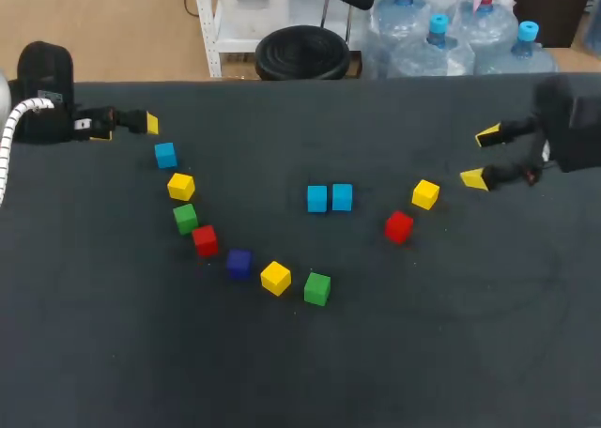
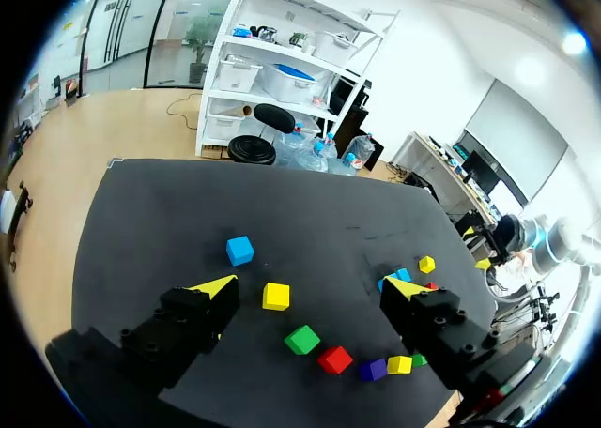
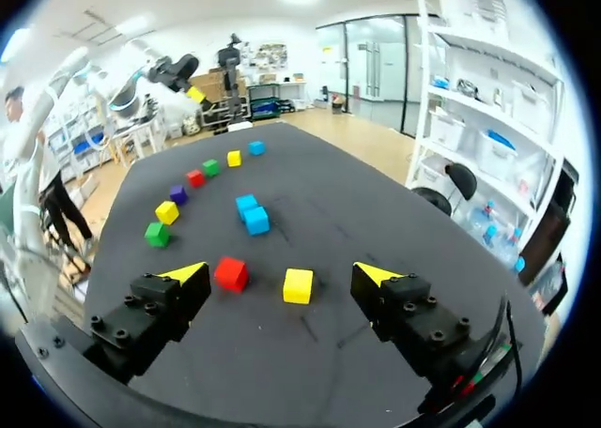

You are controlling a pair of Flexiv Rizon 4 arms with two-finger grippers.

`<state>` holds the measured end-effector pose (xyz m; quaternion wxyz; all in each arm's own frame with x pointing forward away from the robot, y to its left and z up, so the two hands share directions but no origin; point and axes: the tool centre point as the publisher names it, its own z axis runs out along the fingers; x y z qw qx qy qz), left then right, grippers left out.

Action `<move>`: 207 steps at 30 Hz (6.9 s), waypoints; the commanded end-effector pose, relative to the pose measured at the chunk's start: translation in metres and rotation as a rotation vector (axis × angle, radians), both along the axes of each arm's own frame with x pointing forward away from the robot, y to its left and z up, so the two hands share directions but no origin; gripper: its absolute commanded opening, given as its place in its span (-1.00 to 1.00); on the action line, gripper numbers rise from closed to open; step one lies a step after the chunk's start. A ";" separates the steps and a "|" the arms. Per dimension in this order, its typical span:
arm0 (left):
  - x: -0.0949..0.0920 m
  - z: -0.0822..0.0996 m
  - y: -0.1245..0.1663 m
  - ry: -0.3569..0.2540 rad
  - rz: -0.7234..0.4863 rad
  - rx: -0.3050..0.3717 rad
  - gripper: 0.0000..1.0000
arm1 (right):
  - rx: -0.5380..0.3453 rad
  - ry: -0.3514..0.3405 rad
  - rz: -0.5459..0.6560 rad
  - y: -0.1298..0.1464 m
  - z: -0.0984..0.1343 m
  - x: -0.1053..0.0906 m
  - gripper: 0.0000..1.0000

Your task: Place the blue cubes, place green cubes on the blue cubes, place the yellow cubes on the green cubes, then place the red cubes on the yellow cubes, and place purple cube on the red cubes.

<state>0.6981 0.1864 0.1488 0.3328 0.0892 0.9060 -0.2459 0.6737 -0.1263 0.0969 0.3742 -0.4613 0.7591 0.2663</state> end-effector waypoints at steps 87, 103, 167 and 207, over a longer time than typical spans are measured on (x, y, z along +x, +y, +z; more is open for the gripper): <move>0.108 -0.114 0.039 -0.212 -0.962 0.371 1.00 | -0.024 -0.051 0.106 -0.015 0.004 -0.009 1.00; 0.109 -0.142 0.026 -0.241 -0.922 0.389 1.00 | -0.024 -0.051 0.106 -0.015 0.004 -0.009 1.00; 0.085 -0.082 -0.041 -0.304 -1.022 0.360 -1.00 | -0.024 -0.051 0.106 -0.015 0.004 -0.009 1.00; 0.029 -0.129 -0.154 -0.276 -1.084 0.310 -1.00 | -0.024 -0.051 0.106 -0.015 0.004 -0.009 1.00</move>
